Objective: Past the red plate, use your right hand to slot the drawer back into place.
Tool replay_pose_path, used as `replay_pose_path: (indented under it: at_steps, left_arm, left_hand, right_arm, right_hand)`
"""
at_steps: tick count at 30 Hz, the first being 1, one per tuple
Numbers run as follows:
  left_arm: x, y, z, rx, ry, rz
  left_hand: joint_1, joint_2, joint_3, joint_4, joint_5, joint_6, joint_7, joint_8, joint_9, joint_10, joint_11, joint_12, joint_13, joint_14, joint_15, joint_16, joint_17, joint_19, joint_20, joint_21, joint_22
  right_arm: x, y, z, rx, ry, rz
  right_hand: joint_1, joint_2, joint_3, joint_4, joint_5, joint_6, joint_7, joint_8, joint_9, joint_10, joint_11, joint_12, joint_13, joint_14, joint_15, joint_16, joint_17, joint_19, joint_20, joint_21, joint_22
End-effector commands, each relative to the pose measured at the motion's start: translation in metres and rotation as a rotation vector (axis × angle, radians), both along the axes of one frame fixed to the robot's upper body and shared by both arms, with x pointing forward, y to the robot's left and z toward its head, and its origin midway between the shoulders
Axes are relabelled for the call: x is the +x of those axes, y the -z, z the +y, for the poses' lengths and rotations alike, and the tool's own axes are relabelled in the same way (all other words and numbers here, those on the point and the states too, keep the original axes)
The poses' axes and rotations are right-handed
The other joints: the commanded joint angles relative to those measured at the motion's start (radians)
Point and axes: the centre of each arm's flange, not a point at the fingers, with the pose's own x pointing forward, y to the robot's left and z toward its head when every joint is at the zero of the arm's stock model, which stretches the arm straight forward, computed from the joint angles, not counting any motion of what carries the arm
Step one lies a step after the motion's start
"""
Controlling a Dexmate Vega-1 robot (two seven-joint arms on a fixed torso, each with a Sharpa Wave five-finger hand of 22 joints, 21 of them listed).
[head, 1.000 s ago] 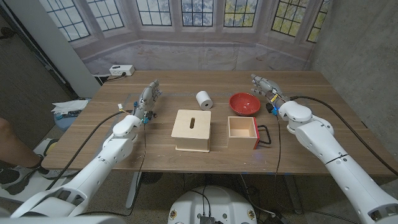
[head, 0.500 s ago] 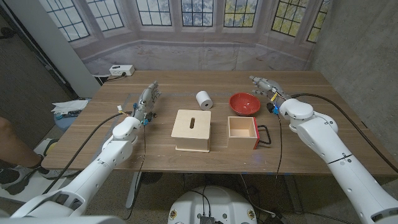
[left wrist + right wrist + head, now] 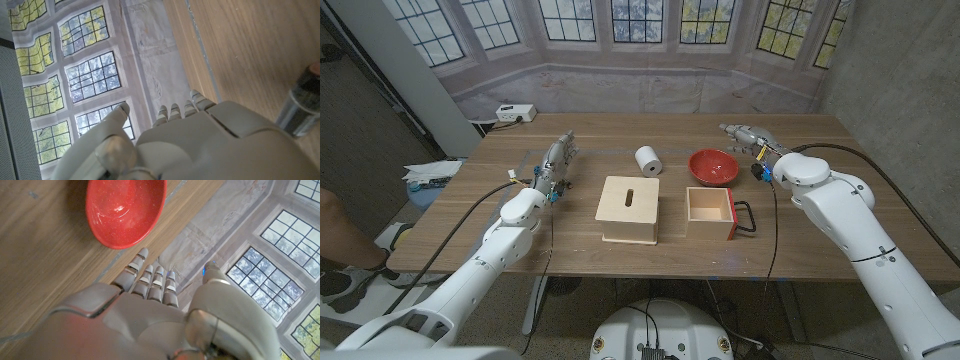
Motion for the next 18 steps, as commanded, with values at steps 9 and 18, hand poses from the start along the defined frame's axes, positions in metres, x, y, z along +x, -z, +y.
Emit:
replay_pose_path:
  at_steps: [9,18]
  left_arm:
    - [0.004,-0.003,-0.006,0.036,0.015,0.012]
    - [0.007,-0.003,-0.005,0.044,0.024,0.019]
  left_hand:
    - [0.012,-0.003,0.009,-0.005,-0.001,-0.001,-0.001,0.003,0.004,0.001,-0.001,0.002,0.004,0.008,0.001,-0.001,0.003,0.010,0.001,-0.001,0.003]
    - [0.015,-0.003,0.013,-0.010,-0.002,-0.002,-0.001,0.002,0.004,0.000,0.000,0.001,0.004,0.007,0.001,-0.002,0.003,0.010,0.000,-0.002,0.003]
  right_arm:
    - [-0.042,-0.013,0.011,-0.081,0.088,0.077]
    - [-0.054,-0.012,0.019,-0.125,0.138,0.119]
  right_hand:
    - [0.030,0.000,0.007,-0.020,0.000,0.009,0.017,0.000,0.002,0.012,0.018,0.004,0.002,0.019,0.011,0.010,0.002,0.025,0.010,0.002,0.003]
    - [0.050,-0.001,0.011,-0.034,0.001,0.025,0.029,0.005,0.002,0.032,0.025,0.012,0.002,0.040,0.015,0.016,0.002,0.047,0.019,0.007,0.003]
